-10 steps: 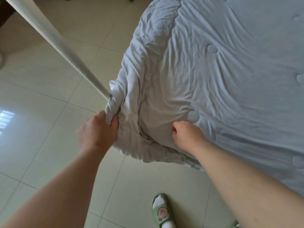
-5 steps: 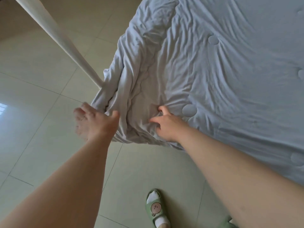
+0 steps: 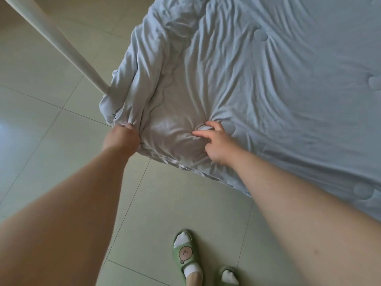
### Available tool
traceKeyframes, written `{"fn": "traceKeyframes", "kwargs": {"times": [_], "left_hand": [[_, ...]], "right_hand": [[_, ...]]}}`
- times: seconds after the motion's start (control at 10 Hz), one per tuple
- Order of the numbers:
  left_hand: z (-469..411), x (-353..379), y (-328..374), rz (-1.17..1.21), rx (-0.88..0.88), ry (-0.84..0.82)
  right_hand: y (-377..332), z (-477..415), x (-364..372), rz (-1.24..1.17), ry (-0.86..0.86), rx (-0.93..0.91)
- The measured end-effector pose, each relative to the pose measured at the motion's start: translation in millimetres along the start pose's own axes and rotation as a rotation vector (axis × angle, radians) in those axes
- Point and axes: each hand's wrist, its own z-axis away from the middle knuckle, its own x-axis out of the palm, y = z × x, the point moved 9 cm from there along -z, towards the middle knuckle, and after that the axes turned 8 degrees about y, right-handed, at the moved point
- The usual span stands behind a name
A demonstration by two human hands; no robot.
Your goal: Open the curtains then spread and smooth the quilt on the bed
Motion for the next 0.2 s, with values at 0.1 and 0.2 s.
{"fn": "traceKeyframes", "kwargs": {"times": [0.1, 0.2], "left_hand": [[24, 9, 2, 0.033, -0.002, -0.014], [58, 6, 7, 0.102, -0.053, -0.04]], "right_hand": [[-1, 9, -15, -0.012, 0.061, -0.025], [1, 34, -36, 0.01, 0.05, 0.007]]}}
